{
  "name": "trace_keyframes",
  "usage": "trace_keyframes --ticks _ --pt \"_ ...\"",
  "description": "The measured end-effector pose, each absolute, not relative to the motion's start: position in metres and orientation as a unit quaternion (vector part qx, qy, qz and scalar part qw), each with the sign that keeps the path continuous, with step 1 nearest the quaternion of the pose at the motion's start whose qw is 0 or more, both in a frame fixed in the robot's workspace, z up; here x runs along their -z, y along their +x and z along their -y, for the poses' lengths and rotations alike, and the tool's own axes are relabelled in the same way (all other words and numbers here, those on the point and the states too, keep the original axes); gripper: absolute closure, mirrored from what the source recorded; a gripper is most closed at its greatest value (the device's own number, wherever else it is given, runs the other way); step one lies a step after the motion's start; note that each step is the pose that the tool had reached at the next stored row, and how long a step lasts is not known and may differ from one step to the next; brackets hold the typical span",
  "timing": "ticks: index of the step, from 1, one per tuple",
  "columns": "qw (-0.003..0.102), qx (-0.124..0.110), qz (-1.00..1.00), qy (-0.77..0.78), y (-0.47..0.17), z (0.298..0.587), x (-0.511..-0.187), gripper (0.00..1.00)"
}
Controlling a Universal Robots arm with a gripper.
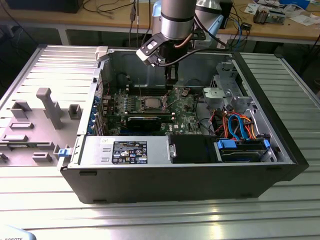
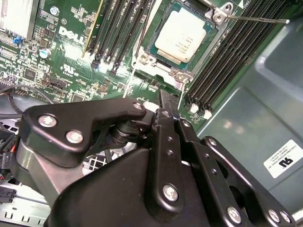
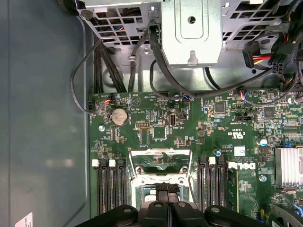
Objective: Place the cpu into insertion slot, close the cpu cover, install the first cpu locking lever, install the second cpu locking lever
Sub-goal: 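Close the cpu cover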
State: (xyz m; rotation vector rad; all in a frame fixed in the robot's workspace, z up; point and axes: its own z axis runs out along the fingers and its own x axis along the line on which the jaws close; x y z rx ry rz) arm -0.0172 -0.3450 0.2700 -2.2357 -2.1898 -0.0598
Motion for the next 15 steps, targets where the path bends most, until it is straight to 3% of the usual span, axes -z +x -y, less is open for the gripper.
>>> trace_keyframes --ticks 15 --pt "0.006 0.019 0.7 -0.714 -0.0117 0.3451 -0.27 0.89"
